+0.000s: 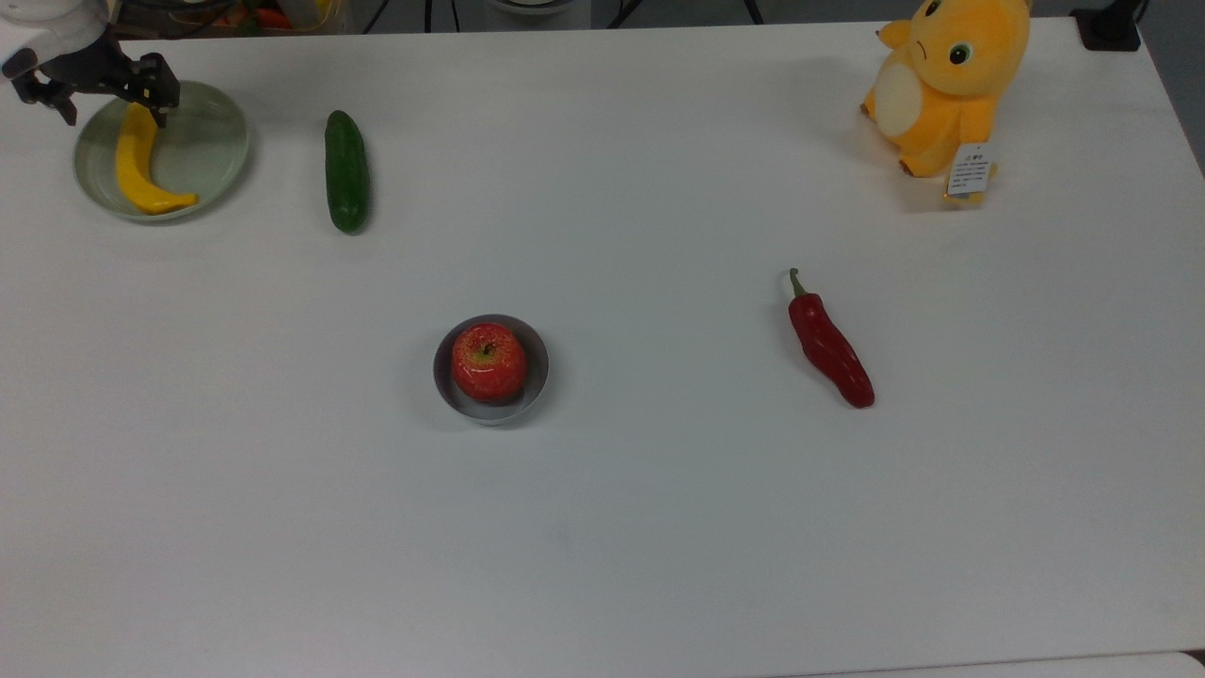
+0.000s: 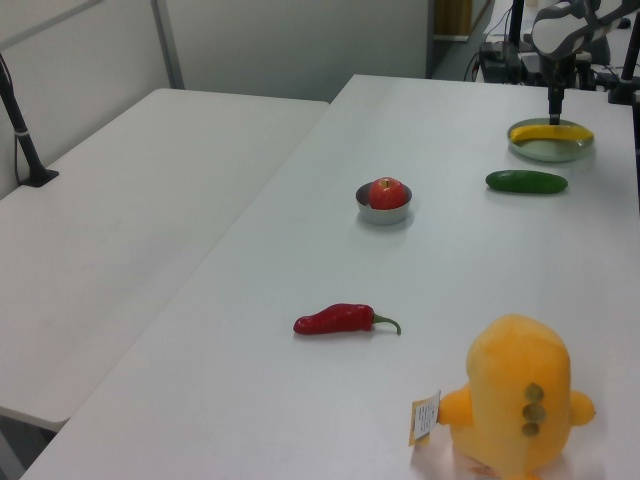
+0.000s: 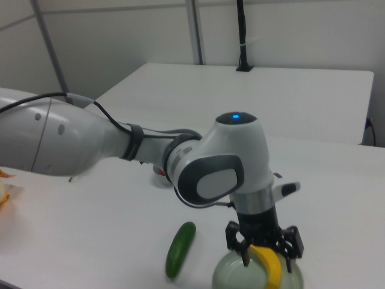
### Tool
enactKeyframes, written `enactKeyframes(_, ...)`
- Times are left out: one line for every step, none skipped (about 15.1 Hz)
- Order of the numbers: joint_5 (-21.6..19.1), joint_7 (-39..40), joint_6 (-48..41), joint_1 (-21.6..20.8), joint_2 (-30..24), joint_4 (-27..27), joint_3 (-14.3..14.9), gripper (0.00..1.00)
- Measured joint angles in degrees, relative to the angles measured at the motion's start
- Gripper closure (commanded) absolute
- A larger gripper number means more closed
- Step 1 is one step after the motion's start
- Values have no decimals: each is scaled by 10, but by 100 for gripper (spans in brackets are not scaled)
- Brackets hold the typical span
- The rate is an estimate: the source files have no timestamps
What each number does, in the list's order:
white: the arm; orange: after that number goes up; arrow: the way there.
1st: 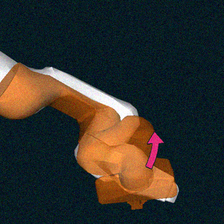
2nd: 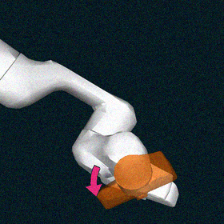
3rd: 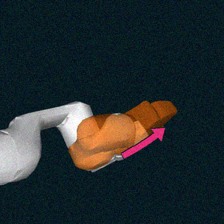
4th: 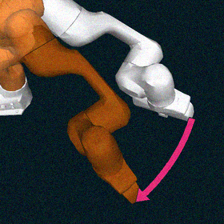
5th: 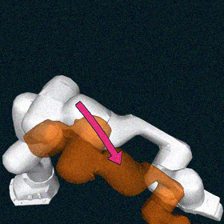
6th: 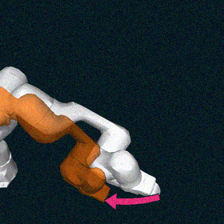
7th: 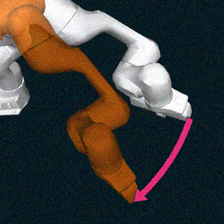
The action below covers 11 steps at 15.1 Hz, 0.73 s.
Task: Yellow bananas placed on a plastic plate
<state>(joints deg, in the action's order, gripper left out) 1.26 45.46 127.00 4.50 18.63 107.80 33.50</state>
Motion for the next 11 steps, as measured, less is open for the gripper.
enactKeyframes(-6, -1, -3, -1, -5, -4, -2, 0)
enactKeyframes(-10, -5, -15, -1, -12, -12, -7, 0)
enactKeyframes(-12, -14, -37, -2, -20, -24, -12, 0)
enactKeyframes(-14, -29, -61, -2, -31, -40, -20, 0)
enactKeyframes(-21, -53, -86, -3, -45, -57, -28, 0)
enactKeyframes(-31, -84, -110, -3, -60, -74, -37, 0)
enactKeyframes(-42, -117, -136, -4, -77, -91, -46, 0)
enactKeyframes(-50, -152, -165, -4, -95, -108, -57, 0)
enactKeyframes(-54, -185, -194, -4, -114, -123, -69, 0)
enactKeyframes(-56, -215, -220, -4, -131, -136, -82, 0)
enactKeyframes(-59, -247, -240, -4, -147, -145, -97, 0)
